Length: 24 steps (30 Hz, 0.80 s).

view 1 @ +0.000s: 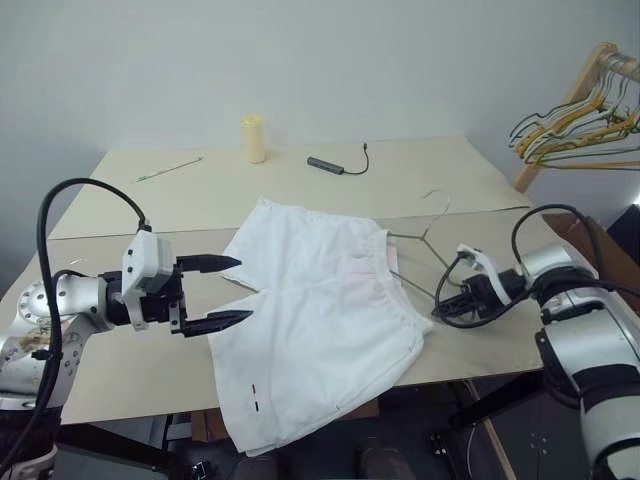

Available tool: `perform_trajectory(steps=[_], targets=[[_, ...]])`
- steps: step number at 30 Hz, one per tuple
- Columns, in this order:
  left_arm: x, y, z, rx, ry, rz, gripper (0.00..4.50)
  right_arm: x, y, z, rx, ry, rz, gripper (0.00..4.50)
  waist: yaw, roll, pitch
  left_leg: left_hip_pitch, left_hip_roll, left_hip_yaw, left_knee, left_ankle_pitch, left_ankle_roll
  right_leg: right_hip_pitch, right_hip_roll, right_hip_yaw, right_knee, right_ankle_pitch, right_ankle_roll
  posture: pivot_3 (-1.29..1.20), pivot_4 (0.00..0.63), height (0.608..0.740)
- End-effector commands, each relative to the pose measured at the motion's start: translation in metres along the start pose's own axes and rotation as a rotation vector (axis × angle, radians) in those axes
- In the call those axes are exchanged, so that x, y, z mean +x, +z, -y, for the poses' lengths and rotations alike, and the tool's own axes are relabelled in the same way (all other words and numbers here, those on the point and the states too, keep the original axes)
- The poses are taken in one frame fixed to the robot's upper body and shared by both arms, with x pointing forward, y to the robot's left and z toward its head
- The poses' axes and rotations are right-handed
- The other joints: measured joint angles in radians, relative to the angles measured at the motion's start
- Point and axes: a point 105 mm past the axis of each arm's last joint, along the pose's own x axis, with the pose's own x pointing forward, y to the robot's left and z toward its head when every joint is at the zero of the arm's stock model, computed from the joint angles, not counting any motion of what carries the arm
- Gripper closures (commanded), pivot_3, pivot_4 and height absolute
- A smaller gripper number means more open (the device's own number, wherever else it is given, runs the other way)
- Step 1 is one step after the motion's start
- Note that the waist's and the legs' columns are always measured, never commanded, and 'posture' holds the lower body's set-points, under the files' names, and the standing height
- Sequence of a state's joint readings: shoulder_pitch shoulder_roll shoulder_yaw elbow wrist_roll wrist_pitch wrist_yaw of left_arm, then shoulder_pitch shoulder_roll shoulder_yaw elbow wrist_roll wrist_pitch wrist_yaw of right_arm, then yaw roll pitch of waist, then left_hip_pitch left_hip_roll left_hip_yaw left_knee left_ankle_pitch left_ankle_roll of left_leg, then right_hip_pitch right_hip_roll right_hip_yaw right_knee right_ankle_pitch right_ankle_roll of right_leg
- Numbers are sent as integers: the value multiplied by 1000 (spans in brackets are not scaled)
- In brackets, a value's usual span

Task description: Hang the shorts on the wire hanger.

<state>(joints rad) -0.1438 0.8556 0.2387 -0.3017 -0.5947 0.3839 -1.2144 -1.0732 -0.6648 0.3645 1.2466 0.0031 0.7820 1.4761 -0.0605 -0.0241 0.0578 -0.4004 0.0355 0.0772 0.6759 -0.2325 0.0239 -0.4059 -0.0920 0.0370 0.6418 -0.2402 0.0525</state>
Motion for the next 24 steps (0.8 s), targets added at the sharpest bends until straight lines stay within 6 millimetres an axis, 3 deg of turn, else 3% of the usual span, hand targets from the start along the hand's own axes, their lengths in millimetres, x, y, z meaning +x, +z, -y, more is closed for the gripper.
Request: perform_trajectory(steps=[1,8,12,14,18,24], targets=[[-3,13,0,66,10,12,44,-15,30,-5,-80,-42,130,4500,0,0,0,0,0,0,0,0,0,0,0,0,0,0,0,27,28,740],[-1,13,-4,76,5,15,44,-25,65,-29,-321,-39,205,4500,-4,0,0,0,0,0,0,0,0,0,0,0,0,0,0,-15,17,740],[2,15,-10,94,-5,17,44,-31,85,-39,-671,-255,269,4500,-6,0,0,-1,0,0,0,0,0,-1,0,-1,0,0,0,-41,9,740],[1,17,-16,120,2,12,44,-37,92,-54,-823,-324,317,4500,-4,1,0,-2,0,0,0,0,0,-2,0,-1,0,0,0,-48,6,740],[-9,31,-40,202,47,0,44,-45,92,-88,-1100,-441,350,4500,-6,0,0,-15,0,1,1,2,-3,-16,0,0,4,0,1,-66,1,740],[-16,54,-69,362,61,-26,44,-37,71,-134,-1334,-443,333,4500,-15,0,-1,-15,0,2,1,2,-3,-16,0,0,4,0,0,-99,0,740]])
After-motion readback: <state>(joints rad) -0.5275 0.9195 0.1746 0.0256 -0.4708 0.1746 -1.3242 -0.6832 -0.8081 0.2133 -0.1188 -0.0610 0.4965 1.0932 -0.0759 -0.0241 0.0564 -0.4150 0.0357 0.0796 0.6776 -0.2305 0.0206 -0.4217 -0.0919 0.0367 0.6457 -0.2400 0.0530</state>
